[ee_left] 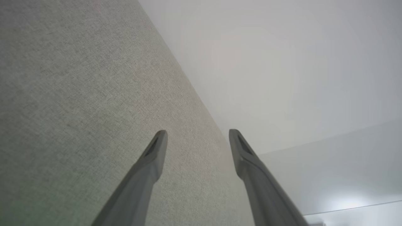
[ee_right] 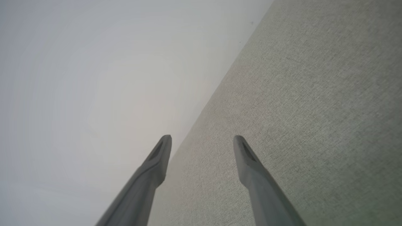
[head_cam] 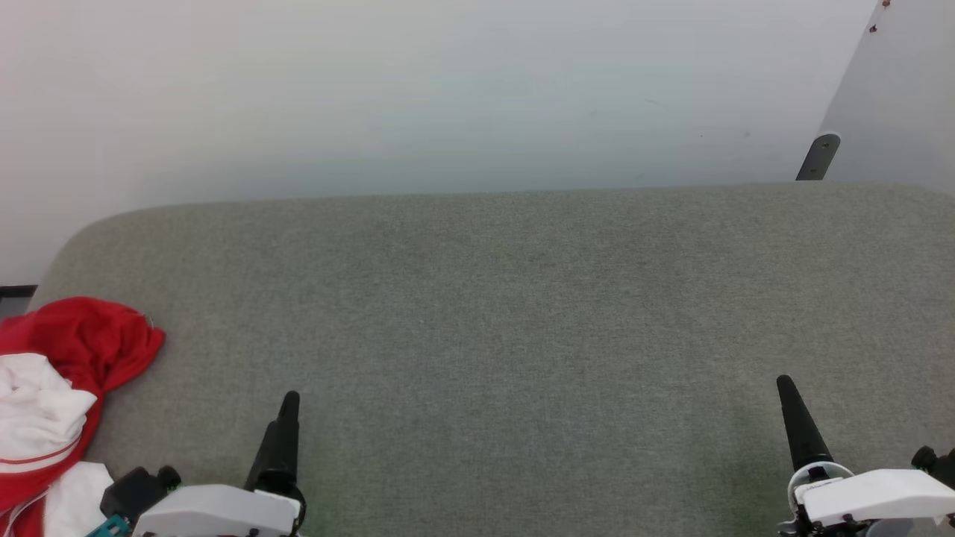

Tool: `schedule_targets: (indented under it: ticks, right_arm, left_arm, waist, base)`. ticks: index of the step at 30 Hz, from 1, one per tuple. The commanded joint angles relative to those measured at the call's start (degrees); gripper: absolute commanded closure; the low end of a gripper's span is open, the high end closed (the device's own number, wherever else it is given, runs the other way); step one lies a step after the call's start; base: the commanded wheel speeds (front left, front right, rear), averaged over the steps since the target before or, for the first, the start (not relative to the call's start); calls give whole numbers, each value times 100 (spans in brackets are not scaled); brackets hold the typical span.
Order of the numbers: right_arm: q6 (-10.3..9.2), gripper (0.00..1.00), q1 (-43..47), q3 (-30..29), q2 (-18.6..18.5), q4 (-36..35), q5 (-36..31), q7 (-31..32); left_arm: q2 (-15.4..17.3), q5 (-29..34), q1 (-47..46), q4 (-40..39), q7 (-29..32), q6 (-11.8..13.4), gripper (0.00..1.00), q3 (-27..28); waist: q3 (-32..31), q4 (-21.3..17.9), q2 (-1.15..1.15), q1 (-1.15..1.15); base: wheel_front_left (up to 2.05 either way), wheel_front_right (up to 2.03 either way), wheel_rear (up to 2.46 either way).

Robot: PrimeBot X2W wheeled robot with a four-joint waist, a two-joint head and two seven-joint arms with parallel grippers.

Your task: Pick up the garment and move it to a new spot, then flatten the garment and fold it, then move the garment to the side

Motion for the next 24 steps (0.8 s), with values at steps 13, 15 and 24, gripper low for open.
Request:
schedule_targets:
  ticks: [13,15,24]
  right_arm:
    - [3,0,-177,35,10,-98,-1834,-242]
    - [3,0,-168,42,13,-109,-2016,-268]
    - [3,0,-128,68,4,-139,-2700,-364]
  left_arm:
    - [210,1744,48,-259,-289,235,0,-132]
    - [227,1935,63,-298,-329,238,0,-112]
    - [277,2705,136,-451,-484,205,0,-107]
  waist:
    - [-25,1,0,0]
    - [-32,3,0,0]
    - [-72,13,0,0]
  base:
    - [0,0,0]
    - [0,0,0]
    - [0,0,0]
